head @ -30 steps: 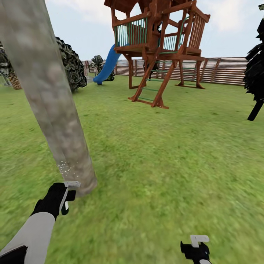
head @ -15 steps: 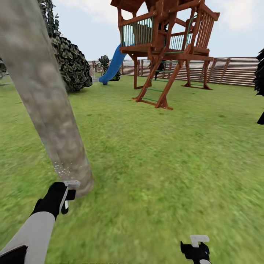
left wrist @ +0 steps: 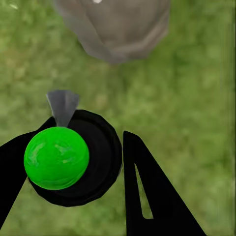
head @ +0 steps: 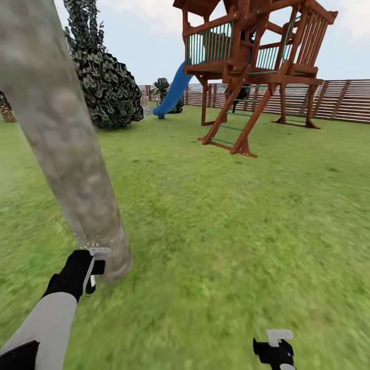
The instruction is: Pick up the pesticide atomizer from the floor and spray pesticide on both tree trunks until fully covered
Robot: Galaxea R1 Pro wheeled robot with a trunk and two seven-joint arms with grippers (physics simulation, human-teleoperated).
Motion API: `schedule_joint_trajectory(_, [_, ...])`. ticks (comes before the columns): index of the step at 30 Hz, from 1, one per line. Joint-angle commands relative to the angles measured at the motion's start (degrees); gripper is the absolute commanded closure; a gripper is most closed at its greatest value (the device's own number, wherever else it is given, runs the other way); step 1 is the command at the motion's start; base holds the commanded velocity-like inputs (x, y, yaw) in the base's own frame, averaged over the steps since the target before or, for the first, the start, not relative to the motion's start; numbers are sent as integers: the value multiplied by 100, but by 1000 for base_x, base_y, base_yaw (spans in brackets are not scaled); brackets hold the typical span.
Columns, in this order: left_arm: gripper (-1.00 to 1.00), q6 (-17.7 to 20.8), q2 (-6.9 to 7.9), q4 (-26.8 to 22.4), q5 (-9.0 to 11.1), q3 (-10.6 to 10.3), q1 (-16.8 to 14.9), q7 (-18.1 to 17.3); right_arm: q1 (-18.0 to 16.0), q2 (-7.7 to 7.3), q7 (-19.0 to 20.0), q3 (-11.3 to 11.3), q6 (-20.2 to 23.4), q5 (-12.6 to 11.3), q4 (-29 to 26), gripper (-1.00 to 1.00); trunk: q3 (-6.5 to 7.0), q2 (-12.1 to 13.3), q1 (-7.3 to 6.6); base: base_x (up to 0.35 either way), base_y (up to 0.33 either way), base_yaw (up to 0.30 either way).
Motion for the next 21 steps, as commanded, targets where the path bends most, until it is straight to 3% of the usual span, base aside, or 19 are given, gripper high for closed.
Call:
schedule_joint_trajectory(1, [100, 187, -1, -7, -51, 14, -89, -38, -3, -1, -25, 43, -11, -15, 2, -100, -6, -2, 2, 289, -137, 1])
schedule_joint_trajectory(8, [100, 366, 0, -139, -57, -10, -155, -39, -3, -1, -25, 45, -2, -15, 0, -100, -6, -2, 2, 200, -188, 0])
schedule_joint_trajectory(16, [100, 403, 0, -334, -57, -19, -160, -38, -3, 0, -25, 46, -1, -15, 0, -100, -6, -2, 2, -183, -227, 175])
schedule_joint_trajectory(21, [100, 484, 12, -492, -57, -29, -165, -38, -3, 1, -25, 46, -1, -15, 0, -100, -6, -2, 2, -46, -36, 277])
